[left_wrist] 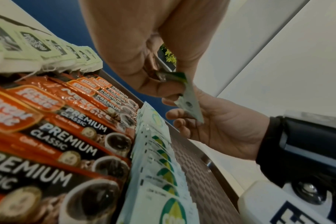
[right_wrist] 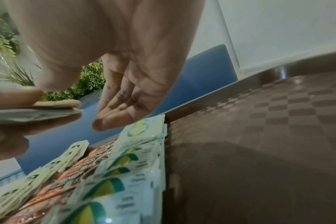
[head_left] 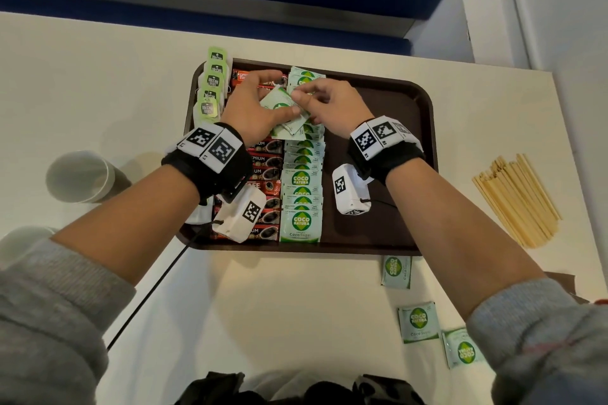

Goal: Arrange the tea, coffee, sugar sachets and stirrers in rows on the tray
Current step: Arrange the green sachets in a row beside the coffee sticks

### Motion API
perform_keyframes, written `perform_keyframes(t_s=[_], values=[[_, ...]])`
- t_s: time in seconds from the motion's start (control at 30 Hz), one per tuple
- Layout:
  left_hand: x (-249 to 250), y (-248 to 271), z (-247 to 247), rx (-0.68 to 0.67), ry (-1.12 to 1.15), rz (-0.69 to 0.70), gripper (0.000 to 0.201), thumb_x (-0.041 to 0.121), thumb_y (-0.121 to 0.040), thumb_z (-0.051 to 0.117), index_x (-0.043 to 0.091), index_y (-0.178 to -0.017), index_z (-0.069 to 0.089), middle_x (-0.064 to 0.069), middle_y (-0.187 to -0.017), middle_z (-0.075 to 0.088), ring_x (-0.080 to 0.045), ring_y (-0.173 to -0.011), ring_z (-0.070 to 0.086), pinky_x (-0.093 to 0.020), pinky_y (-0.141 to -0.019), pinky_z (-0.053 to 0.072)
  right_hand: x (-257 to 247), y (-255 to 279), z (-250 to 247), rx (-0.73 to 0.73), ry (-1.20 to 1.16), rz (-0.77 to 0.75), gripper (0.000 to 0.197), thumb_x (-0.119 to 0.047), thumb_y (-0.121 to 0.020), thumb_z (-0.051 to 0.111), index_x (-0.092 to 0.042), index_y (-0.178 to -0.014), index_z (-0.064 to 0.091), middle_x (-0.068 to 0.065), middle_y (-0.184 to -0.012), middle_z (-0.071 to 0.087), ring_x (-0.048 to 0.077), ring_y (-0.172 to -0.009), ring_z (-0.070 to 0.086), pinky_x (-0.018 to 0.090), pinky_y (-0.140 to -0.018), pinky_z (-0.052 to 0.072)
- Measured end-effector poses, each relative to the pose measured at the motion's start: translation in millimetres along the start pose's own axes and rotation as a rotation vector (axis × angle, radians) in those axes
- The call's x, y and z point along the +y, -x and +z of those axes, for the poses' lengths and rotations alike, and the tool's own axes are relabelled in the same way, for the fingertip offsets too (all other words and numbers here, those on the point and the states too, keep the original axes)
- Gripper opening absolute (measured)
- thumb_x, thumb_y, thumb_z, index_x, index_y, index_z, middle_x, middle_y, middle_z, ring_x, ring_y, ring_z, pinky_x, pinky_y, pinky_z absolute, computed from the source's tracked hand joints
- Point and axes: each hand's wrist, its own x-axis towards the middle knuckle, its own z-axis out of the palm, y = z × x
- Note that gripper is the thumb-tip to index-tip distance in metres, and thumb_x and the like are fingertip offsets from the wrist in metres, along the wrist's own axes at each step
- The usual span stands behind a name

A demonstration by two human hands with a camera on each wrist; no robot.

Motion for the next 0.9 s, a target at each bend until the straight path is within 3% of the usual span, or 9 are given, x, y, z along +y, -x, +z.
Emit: perform_keyframes(t_s=[0.07,0.17,0.3,0.43,0.53,0.63,0.73,0.8,0.9], values=[[-1,1,1,0.011,-0.007,0.011,0.068,0.029,-0.066,0.085,0.023,-0.123,0.049,-0.002,-0.117,0.062,-0.016,-0.102,0.062,-0.036,-0.088,0.054,-4,1,-2,-0.040,-0.037,-0.005,0.026,-0.031,-0.086,0.066,-0.017,-0.107,0.066,-0.003,-0.072,0.064,0.013,-0.077,0.064,0.035,-0.080,0.057],[-3,3,2,0.030,-0.047,0.023,0.068,0.027,-0.068,0.084,0.019,-0.125,0.050,0.003,-0.113,0.059,-0.001,-0.092,0.056,-0.013,-0.077,0.050,-6,3,-4,-0.097,-0.108,-0.040,0.014,-0.018,-0.085,0.068,-0.017,-0.099,0.067,0.000,-0.069,0.061,0.014,-0.073,0.061,0.032,-0.076,0.054],[-5,5,1,0.024,-0.022,-0.010,0.062,0.027,-0.070,0.083,0.016,-0.123,0.053,0.001,-0.101,0.065,-0.012,-0.089,0.064,-0.028,-0.077,0.055,1,-1,-7,-0.001,-0.166,-0.066,0.021,-0.011,-0.086,0.065,-0.020,-0.105,0.065,-0.003,-0.071,0.055,0.019,-0.076,0.061,0.037,-0.078,0.054],[-7,4,2,0.013,0.013,-0.037,0.035,0.023,-0.079,0.076,0.011,-0.110,0.062,0.000,-0.090,0.067,-0.013,-0.082,0.065,-0.031,-0.082,0.055,4,-4,-7,0.066,-0.241,-0.036,0.035,-0.003,-0.091,0.056,-0.007,-0.126,0.054,-0.003,-0.082,0.052,0.016,-0.086,0.063,0.027,-0.071,0.059],[-7,3,4,0.029,-0.039,-0.027,0.017,0.027,-0.084,0.071,0.017,-0.096,0.065,0.002,-0.088,0.066,-0.010,-0.072,0.060,-0.026,-0.073,0.051,0,-2,-3,0.039,-0.344,0.002,0.020,0.001,-0.092,0.053,-0.006,-0.110,0.053,0.001,-0.088,0.051,0.012,-0.081,0.064,0.022,-0.063,0.058],[-7,1,3,0.054,-0.094,-0.017,0.012,0.029,-0.086,0.069,0.019,-0.092,0.066,0.000,-0.090,0.067,-0.012,-0.075,0.060,-0.027,-0.075,0.051,-3,-1,-2,0.010,-0.392,0.057,0.014,-0.002,-0.090,0.057,-0.013,-0.094,0.050,0.011,-0.096,0.057,0.024,-0.088,0.065,0.034,-0.069,0.060],[-7,-1,-2,0.040,-0.168,-0.032,0.015,0.029,-0.083,0.072,0.016,-0.090,0.071,0.000,-0.090,0.069,-0.017,-0.082,0.063,-0.034,-0.084,0.053,-1,0,-5,0.050,-0.210,-0.012,0.021,-0.016,-0.084,0.067,-0.022,-0.100,0.055,0.007,-0.099,0.062,0.017,-0.086,0.062,0.032,-0.075,0.056],[-6,-1,-3,0.026,-0.210,-0.024,0.011,0.028,-0.082,0.073,0.018,-0.086,0.072,0.002,-0.086,0.068,-0.016,-0.078,0.060,-0.034,-0.082,0.053,-2,0,-9,0.039,-0.074,-0.090,0.025,-0.024,-0.080,0.073,-0.023,-0.102,0.061,-0.002,-0.098,0.064,0.008,-0.084,0.058,0.025,-0.077,0.051],[-5,-1,-3,0.041,-0.225,-0.015,0.008,0.027,-0.082,0.073,0.021,-0.087,0.071,0.003,-0.085,0.065,-0.011,-0.075,0.057,-0.026,-0.075,0.049,-6,-4,-13,-0.002,0.026,-0.103,0.018,-0.026,-0.076,0.076,-0.018,-0.090,0.067,-0.003,-0.090,0.067,0.013,-0.086,0.060,0.032,-0.083,0.051]])
